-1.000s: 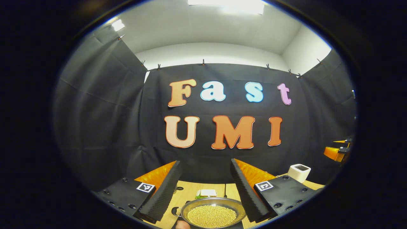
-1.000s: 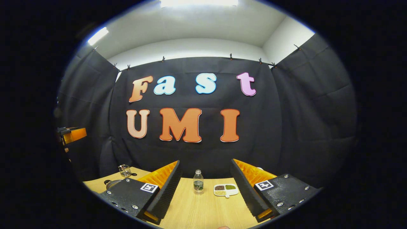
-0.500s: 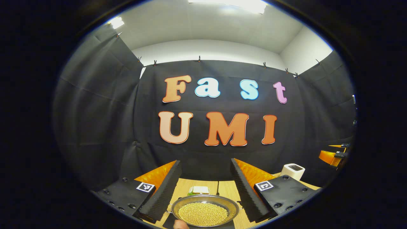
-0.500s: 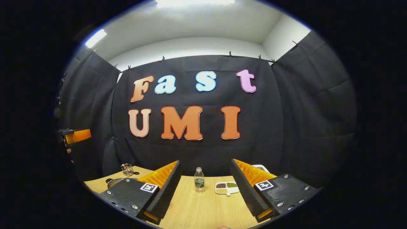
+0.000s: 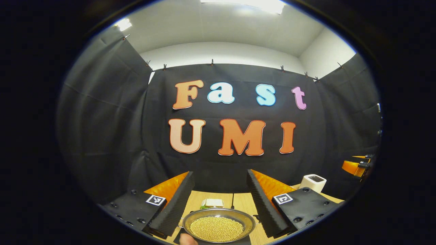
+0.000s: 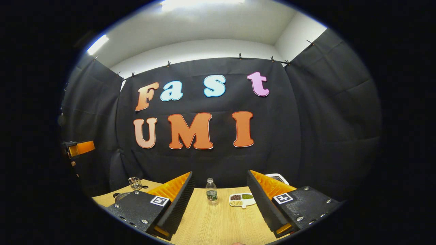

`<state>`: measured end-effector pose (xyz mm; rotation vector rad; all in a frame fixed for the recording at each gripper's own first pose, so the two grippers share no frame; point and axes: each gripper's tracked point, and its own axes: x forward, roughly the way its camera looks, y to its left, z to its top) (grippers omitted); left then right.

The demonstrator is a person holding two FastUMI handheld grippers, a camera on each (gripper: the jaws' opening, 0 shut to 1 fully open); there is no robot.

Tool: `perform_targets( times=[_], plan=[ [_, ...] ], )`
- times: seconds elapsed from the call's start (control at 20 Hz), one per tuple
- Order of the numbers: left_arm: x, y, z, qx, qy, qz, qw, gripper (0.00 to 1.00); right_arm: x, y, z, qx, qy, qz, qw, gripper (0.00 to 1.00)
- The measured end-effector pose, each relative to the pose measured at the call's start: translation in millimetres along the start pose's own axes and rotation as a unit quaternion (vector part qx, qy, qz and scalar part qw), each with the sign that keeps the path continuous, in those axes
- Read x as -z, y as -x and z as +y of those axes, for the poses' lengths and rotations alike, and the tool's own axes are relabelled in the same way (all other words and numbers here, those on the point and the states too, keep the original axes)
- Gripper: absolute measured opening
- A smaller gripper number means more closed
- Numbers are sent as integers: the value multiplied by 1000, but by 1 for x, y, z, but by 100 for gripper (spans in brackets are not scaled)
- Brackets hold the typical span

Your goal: First push the handle of the pot to place it horizontally, then grasp the pot with both hands and set it on the induction cooktop.

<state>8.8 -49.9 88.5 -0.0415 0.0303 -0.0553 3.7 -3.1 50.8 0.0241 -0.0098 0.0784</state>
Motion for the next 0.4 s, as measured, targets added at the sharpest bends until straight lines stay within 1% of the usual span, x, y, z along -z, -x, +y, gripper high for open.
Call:
perform_targets(
  times=[0.4],
  plan=[
    [0, 3, -1, 3, -2, -3, 1000, 99, 0, -2, 3, -4, 3, -1, 1000, 95]
  ],
)
